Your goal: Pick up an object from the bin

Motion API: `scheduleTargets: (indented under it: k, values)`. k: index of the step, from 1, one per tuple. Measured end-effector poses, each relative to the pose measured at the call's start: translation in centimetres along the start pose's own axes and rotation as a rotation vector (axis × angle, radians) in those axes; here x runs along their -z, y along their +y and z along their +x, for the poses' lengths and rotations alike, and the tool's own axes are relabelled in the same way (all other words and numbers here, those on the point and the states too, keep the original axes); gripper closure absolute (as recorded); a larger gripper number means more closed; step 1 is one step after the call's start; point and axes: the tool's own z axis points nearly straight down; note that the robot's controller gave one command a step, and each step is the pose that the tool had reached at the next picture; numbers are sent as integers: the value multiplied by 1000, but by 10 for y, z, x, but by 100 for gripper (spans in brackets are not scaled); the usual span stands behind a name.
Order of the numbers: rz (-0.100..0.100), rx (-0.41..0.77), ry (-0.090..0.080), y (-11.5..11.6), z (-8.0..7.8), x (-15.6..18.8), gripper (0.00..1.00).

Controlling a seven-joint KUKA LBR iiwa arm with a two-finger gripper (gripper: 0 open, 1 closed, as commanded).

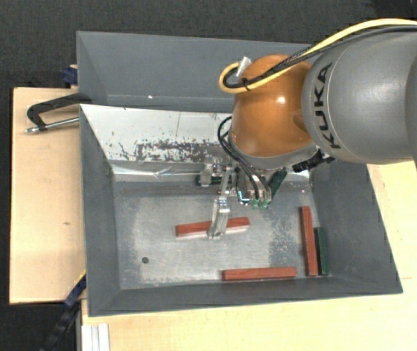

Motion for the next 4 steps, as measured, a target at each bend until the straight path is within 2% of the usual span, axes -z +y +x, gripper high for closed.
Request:
scheduleTargets:
  k: [1,2,4]
  values:
    - [-1,-1,-9,0,-2,5,0]
    - [0,87,-9,-18,30,-85,100]
    - [0,87,-9,-18,31,-84,100]
